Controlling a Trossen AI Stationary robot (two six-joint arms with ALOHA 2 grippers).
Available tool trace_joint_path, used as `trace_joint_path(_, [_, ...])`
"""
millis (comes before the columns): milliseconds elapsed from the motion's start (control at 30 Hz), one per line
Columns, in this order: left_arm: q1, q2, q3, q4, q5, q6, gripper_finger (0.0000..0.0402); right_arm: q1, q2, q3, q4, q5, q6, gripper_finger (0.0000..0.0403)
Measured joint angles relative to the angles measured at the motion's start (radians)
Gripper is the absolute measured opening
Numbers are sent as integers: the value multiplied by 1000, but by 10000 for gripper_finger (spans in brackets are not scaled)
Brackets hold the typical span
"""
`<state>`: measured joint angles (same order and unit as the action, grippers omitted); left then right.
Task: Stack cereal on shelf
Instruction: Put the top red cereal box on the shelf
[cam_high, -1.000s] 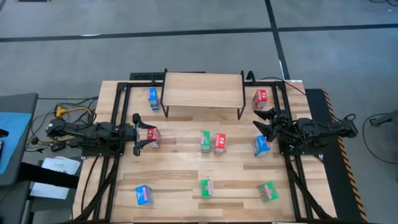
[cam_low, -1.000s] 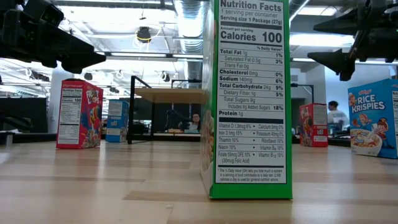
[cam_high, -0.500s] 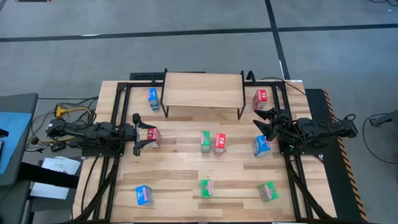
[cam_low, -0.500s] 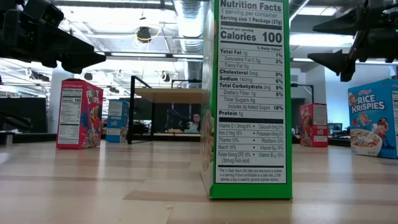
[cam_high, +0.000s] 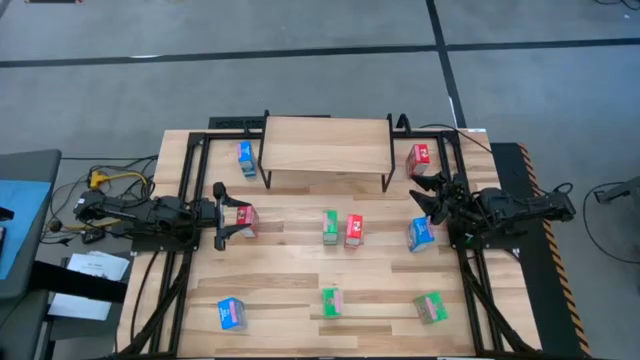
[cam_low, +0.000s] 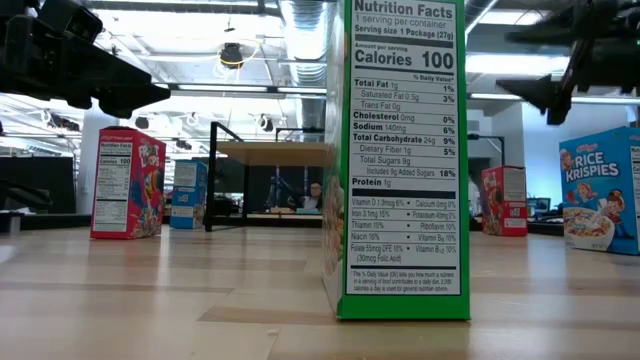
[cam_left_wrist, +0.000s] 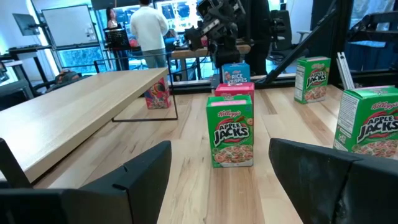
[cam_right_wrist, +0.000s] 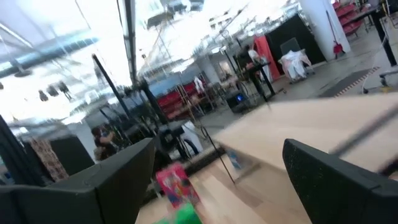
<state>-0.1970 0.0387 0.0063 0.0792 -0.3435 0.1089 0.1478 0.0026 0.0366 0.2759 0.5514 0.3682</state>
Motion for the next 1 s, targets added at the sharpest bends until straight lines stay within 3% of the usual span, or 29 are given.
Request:
trace_joint_path(367, [0,0,0,0,0,0,262,11,19,151,-10,0,-44,379])
trace_joint_path(667, [0,0,0,0,0,0,263,43,169,334,-14,1,-170,379])
trace_joint_path(867, [0,0,0,0,0,0,263,43,304,501,-162,112,-219,379])
trace_joint_path(1000, [0,0,0,0,0,0,263,43,374,619,-335,201,-135,379])
